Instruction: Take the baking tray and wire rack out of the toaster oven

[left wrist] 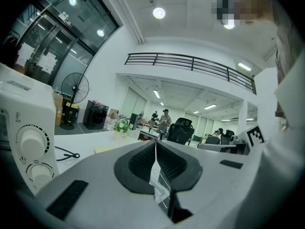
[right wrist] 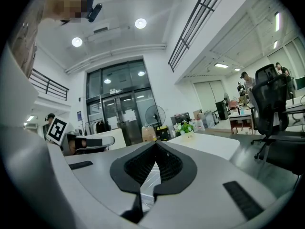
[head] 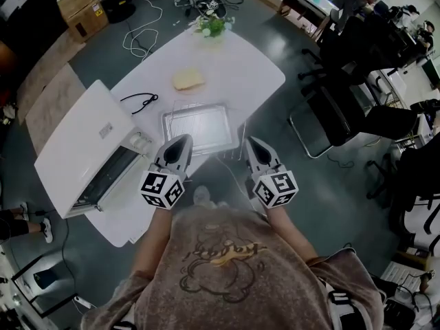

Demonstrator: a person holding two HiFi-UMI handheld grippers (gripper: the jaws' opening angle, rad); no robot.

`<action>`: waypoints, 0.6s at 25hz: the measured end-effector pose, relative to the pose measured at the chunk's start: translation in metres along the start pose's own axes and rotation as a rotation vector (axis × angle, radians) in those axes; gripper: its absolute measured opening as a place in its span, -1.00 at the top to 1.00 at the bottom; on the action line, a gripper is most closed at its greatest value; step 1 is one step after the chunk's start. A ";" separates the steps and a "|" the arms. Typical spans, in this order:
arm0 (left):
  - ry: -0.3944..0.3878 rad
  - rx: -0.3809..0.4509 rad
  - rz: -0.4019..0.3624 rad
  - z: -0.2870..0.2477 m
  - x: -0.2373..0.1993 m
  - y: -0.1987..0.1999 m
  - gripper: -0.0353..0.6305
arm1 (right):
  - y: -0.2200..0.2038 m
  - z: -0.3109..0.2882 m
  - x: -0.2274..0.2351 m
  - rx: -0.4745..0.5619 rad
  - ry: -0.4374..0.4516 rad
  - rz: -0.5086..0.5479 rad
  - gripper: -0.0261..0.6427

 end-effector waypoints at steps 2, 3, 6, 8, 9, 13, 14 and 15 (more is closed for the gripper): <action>0.006 0.003 0.010 0.000 -0.001 -0.001 0.87 | 0.000 -0.001 0.000 -0.001 -0.003 -0.002 0.92; 0.009 0.004 0.015 0.000 -0.001 -0.001 0.87 | 0.000 -0.001 0.001 -0.001 -0.004 -0.004 0.92; 0.017 0.005 0.027 0.000 -0.003 -0.001 0.87 | 0.002 -0.003 0.001 0.001 -0.008 -0.007 0.92; 0.020 0.003 0.032 0.002 -0.005 -0.003 0.87 | 0.001 -0.004 0.002 0.000 -0.011 -0.008 0.92; 0.022 0.002 0.033 0.002 -0.006 -0.004 0.87 | 0.001 -0.004 0.002 -0.001 -0.013 -0.009 0.92; 0.024 0.001 0.035 0.003 -0.007 -0.003 0.87 | 0.000 -0.004 0.002 -0.008 -0.017 -0.008 0.92; 0.022 0.002 0.035 0.002 -0.007 -0.003 0.87 | 0.000 -0.004 0.002 -0.010 -0.017 -0.007 0.92; 0.021 0.002 0.035 0.002 -0.006 -0.002 0.87 | 0.000 -0.004 0.002 -0.012 -0.018 -0.006 0.92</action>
Point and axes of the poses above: the fingertips, and each gripper's own axes: z backward along the fingers, x to its right, y out of its top, the point moved 5 cm from there along z, backward along the fingers, and after that the axes turned 11 degrees about -y, right-handed, at the moved point
